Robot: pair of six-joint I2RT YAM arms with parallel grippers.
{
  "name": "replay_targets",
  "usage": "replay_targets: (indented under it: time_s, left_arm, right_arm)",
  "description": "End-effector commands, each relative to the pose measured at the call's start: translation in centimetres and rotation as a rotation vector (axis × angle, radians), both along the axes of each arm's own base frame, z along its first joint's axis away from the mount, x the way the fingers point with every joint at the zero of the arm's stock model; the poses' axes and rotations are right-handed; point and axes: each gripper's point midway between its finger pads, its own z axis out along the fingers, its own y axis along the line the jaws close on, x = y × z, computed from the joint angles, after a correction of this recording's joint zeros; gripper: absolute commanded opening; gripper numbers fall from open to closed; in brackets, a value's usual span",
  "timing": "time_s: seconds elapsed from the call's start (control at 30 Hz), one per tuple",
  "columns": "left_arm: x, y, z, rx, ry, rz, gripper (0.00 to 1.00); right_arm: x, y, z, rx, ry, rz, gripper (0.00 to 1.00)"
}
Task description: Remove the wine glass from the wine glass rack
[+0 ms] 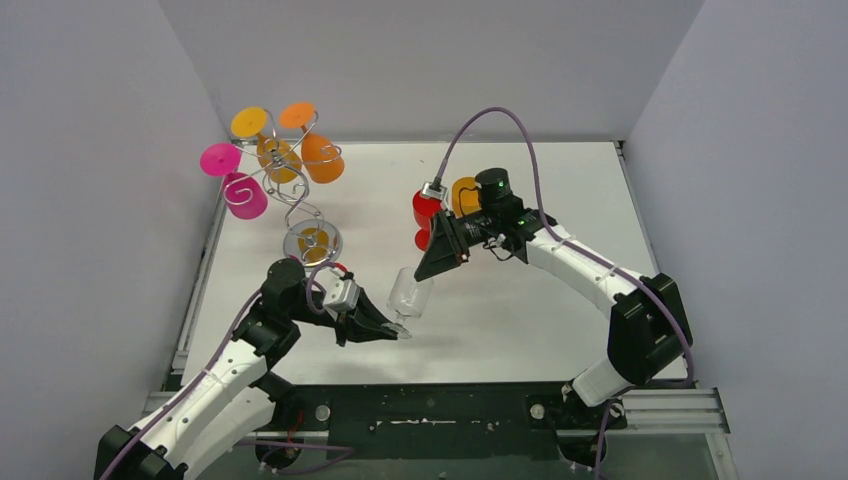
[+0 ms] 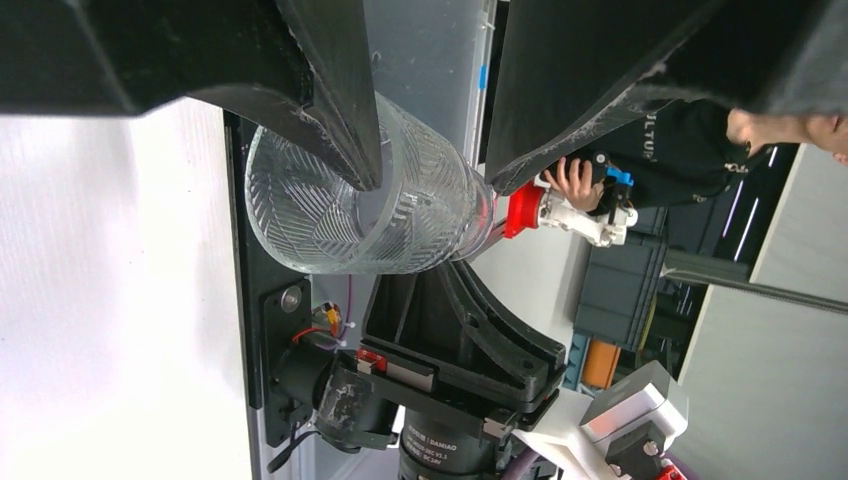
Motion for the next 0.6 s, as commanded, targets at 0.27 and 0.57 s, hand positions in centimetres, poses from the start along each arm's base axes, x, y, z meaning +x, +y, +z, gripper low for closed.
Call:
replay_targets:
  time_s: [0.27, 0.57]
  left_arm:
    - [-0.6, 0.0, 2.4, -0.045, -0.121, -0.075, 0.0]
    - [-0.2, 0.1, 2.1, -0.013, -0.144, -0.06, 0.0]
  right_arm:
    - [-1.3, 0.3, 2.4, 0.057, -0.022, 0.084, 0.32]
    - [-3.0, 0.5, 2.8, 0.059, -0.003, 0.145, 0.28]
